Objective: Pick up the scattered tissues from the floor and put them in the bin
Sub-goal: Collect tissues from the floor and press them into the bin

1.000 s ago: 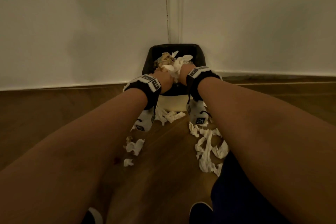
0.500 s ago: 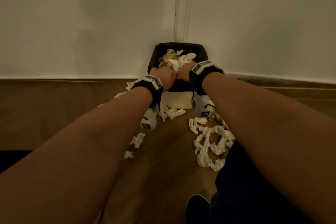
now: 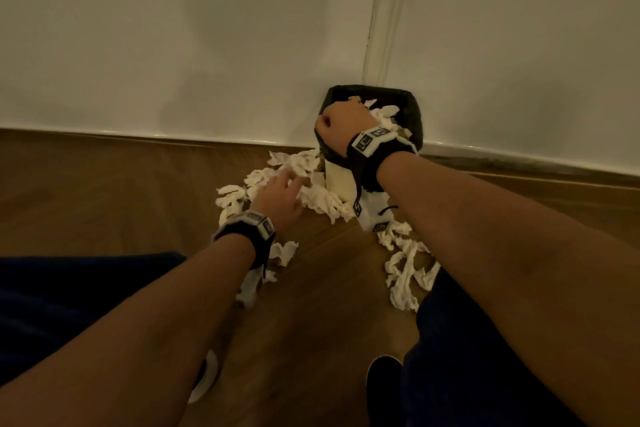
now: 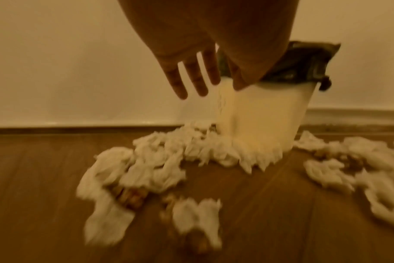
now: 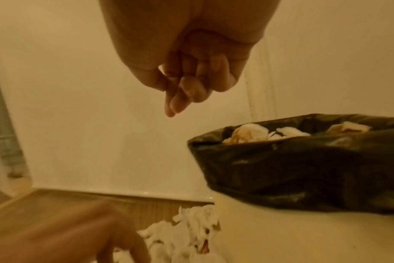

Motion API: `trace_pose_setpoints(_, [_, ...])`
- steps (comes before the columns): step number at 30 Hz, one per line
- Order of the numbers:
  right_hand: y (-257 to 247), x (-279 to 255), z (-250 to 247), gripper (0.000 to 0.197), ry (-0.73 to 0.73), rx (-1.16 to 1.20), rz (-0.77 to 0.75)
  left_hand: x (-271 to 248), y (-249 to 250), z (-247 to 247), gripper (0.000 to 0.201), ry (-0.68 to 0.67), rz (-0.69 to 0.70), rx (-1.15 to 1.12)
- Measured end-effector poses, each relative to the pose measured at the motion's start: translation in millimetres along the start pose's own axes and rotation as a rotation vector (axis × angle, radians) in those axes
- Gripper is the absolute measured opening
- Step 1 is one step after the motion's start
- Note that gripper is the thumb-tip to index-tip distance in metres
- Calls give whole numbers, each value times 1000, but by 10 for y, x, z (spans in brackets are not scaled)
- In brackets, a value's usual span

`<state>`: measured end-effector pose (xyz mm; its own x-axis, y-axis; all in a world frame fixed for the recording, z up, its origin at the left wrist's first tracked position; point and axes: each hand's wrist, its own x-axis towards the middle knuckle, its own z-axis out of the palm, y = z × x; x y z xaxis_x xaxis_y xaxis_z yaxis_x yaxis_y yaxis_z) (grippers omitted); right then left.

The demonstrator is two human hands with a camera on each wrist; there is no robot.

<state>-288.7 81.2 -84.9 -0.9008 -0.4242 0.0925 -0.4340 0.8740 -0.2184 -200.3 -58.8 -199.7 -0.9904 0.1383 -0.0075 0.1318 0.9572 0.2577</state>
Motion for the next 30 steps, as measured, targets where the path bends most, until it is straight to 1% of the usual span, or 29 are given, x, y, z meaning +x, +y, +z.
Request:
trace_pose_setpoints(3, [-225,-32,198,40,-64,-22,-76,-337,-199,334,49,-270,-66,45])
trace_pose_setpoints(5, [-357,-65,326,36,-143,-17,-141,-520,-341,521,56,-385,-65,123])
trace_pose_setpoints(8, [-474,-119,592,33,-294,-43,-216,-680,-500,732,70,-472,-69,205])
trace_pose_setpoints(10, [-493,-165,804,34,-382,-54,-211,-707,-558,823,77,-502,-120,187])
trace_pose_setpoints(12, [-482,-204,1009,39,-454,-48,-176,-687,-587,891,82,-523,-157,164])
trace_pose_setpoints(14, [-456,-239,1190,44,-508,-44,-139,-653,-600,981,84,-510,-154,152])
trace_pose_setpoints(17, [-389,-279,1388,44,-535,-39,-90,-645,-608,1185,87,-450,-87,160])
trace_pose_setpoints(20, [-290,-309,1520,38,-539,-28,-53,-679,-613,1417,78,-428,-30,174])
trace_pose_setpoints(23, [-205,-335,1607,37,-537,-30,-25,-699,-592,1556,63,-362,-79,122])
trace_pose_setpoints(27, [-134,-373,1720,39,-530,-29,20,-683,-590,1636,50,-268,-169,18])
trace_pose_setpoints(30, [-133,-416,1801,40,-519,-17,13,-651,-639,1666,44,-224,-153,-24])
